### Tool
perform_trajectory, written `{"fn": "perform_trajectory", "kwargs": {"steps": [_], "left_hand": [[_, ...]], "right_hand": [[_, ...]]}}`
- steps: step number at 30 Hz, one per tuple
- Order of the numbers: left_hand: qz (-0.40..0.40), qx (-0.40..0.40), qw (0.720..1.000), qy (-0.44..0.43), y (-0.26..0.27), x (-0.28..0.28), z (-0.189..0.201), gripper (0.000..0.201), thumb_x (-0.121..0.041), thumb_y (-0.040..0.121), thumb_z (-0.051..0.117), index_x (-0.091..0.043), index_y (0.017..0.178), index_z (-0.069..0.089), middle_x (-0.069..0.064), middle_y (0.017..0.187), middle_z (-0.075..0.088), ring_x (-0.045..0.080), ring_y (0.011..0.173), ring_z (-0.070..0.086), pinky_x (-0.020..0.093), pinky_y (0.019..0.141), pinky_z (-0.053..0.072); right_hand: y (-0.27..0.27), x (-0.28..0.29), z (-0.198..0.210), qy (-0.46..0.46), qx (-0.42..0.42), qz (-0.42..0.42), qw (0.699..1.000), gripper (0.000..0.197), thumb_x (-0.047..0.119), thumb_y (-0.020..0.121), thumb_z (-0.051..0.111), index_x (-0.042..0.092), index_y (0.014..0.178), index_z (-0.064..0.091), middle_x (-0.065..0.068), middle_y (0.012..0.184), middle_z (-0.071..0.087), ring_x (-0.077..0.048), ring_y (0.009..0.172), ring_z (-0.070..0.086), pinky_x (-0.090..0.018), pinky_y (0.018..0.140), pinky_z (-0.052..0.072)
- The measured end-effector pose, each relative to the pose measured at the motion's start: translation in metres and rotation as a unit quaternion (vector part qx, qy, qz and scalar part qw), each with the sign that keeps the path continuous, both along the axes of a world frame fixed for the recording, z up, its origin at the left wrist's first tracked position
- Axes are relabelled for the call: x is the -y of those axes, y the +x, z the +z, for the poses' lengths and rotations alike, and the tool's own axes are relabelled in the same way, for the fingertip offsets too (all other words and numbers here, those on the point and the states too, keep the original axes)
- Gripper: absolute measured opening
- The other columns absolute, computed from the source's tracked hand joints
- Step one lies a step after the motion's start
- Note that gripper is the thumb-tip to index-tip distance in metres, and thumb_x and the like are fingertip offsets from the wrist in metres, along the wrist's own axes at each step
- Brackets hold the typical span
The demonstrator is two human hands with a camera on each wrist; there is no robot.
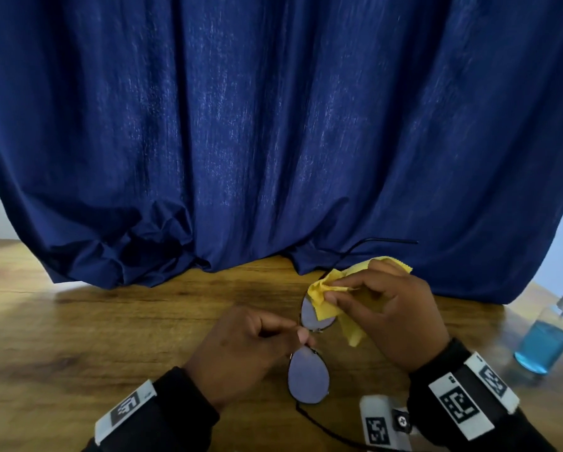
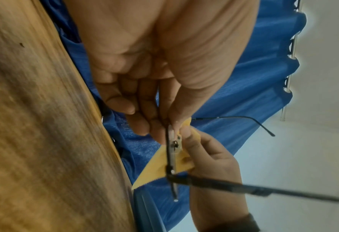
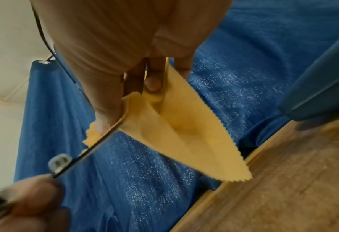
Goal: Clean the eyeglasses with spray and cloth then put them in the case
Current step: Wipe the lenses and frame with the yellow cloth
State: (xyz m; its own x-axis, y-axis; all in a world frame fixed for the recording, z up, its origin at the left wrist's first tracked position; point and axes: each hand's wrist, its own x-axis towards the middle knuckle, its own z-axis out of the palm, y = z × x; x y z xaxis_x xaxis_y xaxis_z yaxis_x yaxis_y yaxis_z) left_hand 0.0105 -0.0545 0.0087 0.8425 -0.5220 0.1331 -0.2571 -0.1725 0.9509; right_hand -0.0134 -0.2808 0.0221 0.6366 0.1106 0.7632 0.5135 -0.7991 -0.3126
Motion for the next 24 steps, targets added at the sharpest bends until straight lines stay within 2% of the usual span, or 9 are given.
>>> {"fn": "perform_trajectory", "kwargs": {"steps": [5, 8, 9, 11, 13, 16, 17, 20, 24], "left_hand": [[-0.003, 0.008, 1.000, 0.004, -0.003, 0.004, -0.001, 0.018, -0.021, 0.094, 0.067, -0.018, 0.089, 0.084, -0.008, 0.089, 0.082, 0.001, 0.089, 0.074, 0.012, 0.077, 0.051], [0.013, 0.009, 1.000, 0.001, 0.000, 0.000, -0.002, 0.019, -0.020, 0.095, 0.067, -0.018, 0.086, 0.084, -0.008, 0.084, 0.081, -0.001, 0.080, 0.073, 0.011, 0.070, 0.049], [0.016, 0.012, 1.000, 0.004, 0.000, 0.000, -0.001, 0.019, -0.021, 0.094, 0.067, -0.019, 0.086, 0.084, -0.008, 0.082, 0.081, 0.001, 0.076, 0.073, 0.014, 0.067, 0.049], [0.015, 0.036, 0.999, 0.026, -0.001, 0.001, -0.001, 0.018, -0.025, 0.094, 0.068, -0.023, 0.085, 0.084, -0.004, 0.079, 0.080, 0.016, 0.071, 0.071, 0.032, 0.063, 0.051], [0.005, 0.062, 0.997, 0.051, -0.003, 0.005, -0.003, 0.017, -0.028, 0.092, 0.069, -0.026, 0.084, 0.084, -0.001, 0.078, 0.080, 0.023, 0.072, 0.070, 0.039, 0.065, 0.051], [0.002, 0.061, 0.997, 0.044, -0.003, 0.004, -0.004, 0.017, -0.023, 0.093, 0.068, -0.022, 0.086, 0.084, -0.009, 0.085, 0.081, 0.003, 0.082, 0.074, 0.015, 0.072, 0.054], [0.009, 0.054, 0.998, 0.037, -0.002, 0.003, -0.004, 0.017, -0.022, 0.094, 0.068, -0.021, 0.087, 0.084, -0.011, 0.086, 0.082, 0.001, 0.085, 0.074, 0.012, 0.075, 0.053], [0.018, 0.043, 0.999, 0.021, 0.001, -0.001, -0.002, 0.017, -0.020, 0.094, 0.068, -0.019, 0.088, 0.084, -0.009, 0.088, 0.082, 0.003, 0.087, 0.075, 0.015, 0.078, 0.055], [0.001, 0.071, 0.996, 0.052, -0.002, 0.004, -0.004, 0.018, -0.020, 0.094, 0.068, -0.022, 0.088, 0.084, -0.011, 0.087, 0.082, 0.006, 0.086, 0.076, 0.022, 0.079, 0.058]], "right_hand": [[-0.001, 0.001, 0.000, -0.082, -0.070, 0.051, 0.993, 0.028, 0.057, 0.080, 0.064, 0.039, 0.094, 0.079, 0.022, 0.074, 0.048, -0.002, 0.077, 0.048, -0.015, 0.066, 0.039], [-0.004, 0.007, 0.006, -0.092, -0.052, 0.002, 0.994, 0.027, 0.056, 0.079, 0.064, 0.038, 0.091, 0.079, 0.020, 0.074, 0.049, -0.007, 0.077, 0.048, -0.033, 0.064, 0.048], [-0.006, 0.006, 0.008, -0.093, -0.055, 0.008, 0.994, 0.025, 0.055, 0.079, 0.065, 0.038, 0.091, 0.079, 0.019, 0.075, 0.050, -0.008, 0.077, 0.049, -0.036, 0.063, 0.049], [-0.008, -0.003, 0.007, -0.089, -0.075, 0.060, 0.991, 0.023, 0.053, 0.079, 0.067, 0.039, 0.093, 0.079, 0.017, 0.078, 0.055, -0.009, 0.079, 0.053, -0.034, 0.064, 0.049], [-0.009, -0.011, 0.002, -0.077, -0.085, 0.090, 0.989, 0.022, 0.049, 0.081, 0.068, 0.037, 0.095, 0.078, 0.013, 0.079, 0.061, -0.009, 0.077, 0.058, -0.031, 0.063, 0.050], [-0.006, -0.009, 0.002, -0.051, -0.076, 0.019, 0.996, 0.024, 0.052, 0.081, 0.066, 0.033, 0.090, 0.077, 0.015, 0.081, 0.065, 0.001, 0.074, 0.058, -0.026, 0.061, 0.050], [-0.005, -0.006, 0.003, -0.045, -0.076, -0.009, 0.996, 0.026, 0.054, 0.080, 0.065, 0.032, 0.087, 0.076, 0.016, 0.080, 0.065, 0.004, 0.071, 0.055, -0.022, 0.060, 0.047], [-0.005, -0.007, 0.003, -0.054, -0.109, -0.004, 0.993, 0.029, 0.059, 0.075, 0.067, 0.030, 0.078, 0.073, 0.017, 0.072, 0.062, 0.003, 0.067, 0.054, -0.010, 0.059, 0.037], [-0.005, -0.017, -0.001, 0.026, -0.144, -0.030, 0.989, 0.045, 0.065, 0.061, 0.076, 0.025, 0.057, 0.056, 0.010, 0.052, 0.050, -0.007, 0.055, 0.049, -0.021, 0.048, 0.035]]}}
